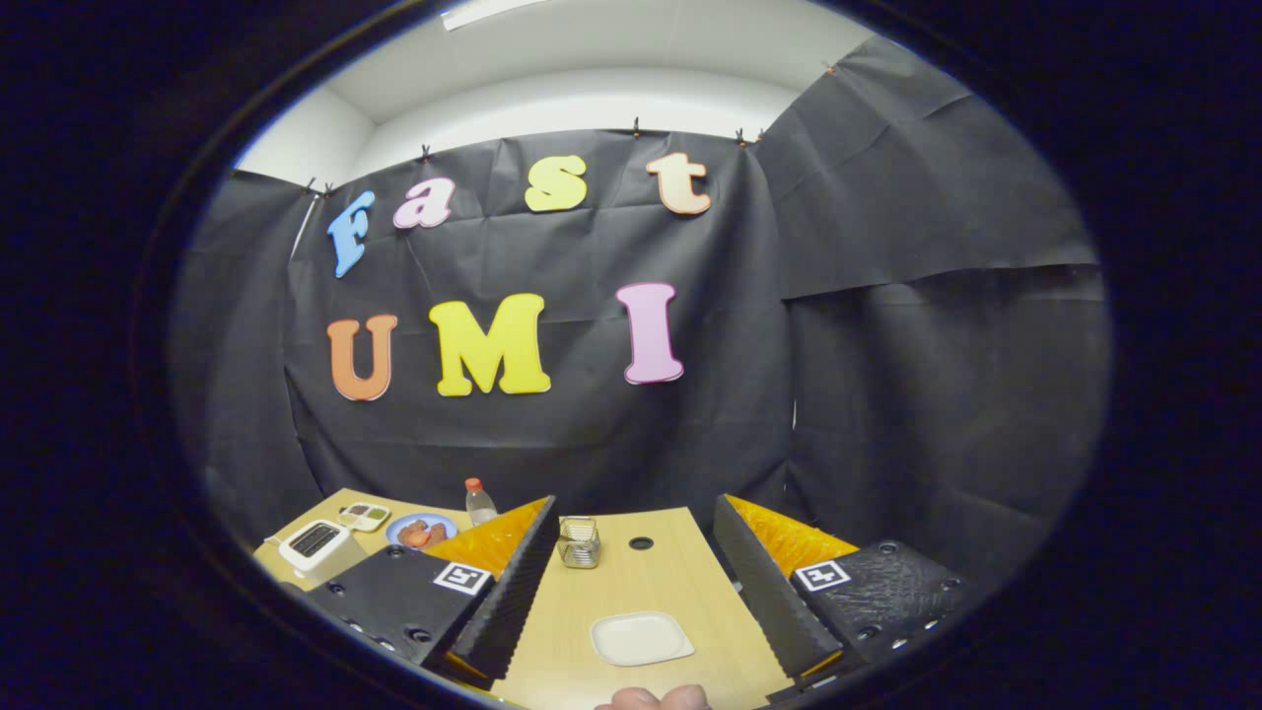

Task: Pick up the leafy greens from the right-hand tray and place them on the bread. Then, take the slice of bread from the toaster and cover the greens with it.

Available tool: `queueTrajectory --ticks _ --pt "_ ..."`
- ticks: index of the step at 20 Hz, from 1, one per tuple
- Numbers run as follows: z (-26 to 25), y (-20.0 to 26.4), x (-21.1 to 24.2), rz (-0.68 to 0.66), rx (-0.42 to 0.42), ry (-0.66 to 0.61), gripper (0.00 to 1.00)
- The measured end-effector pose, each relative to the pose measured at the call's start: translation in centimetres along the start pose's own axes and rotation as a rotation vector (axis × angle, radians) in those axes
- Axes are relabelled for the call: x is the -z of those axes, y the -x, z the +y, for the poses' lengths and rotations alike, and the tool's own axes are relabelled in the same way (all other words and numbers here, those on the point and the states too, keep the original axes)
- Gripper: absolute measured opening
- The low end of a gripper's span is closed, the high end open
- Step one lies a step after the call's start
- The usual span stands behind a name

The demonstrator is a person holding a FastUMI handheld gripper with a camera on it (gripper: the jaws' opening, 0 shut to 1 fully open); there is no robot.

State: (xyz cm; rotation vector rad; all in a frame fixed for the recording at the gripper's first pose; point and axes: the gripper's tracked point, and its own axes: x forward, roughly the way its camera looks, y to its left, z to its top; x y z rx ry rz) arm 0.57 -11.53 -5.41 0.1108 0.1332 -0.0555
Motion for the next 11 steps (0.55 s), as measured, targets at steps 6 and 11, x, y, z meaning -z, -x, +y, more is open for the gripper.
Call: queueTrajectory --ticks 6,11 --pt "0.1 1.1 -1.6 -0.12 0.003 0.054 0.96" --pt "3.3 1.5 -1.6 -0.126 -0.033 0.076 0.96"
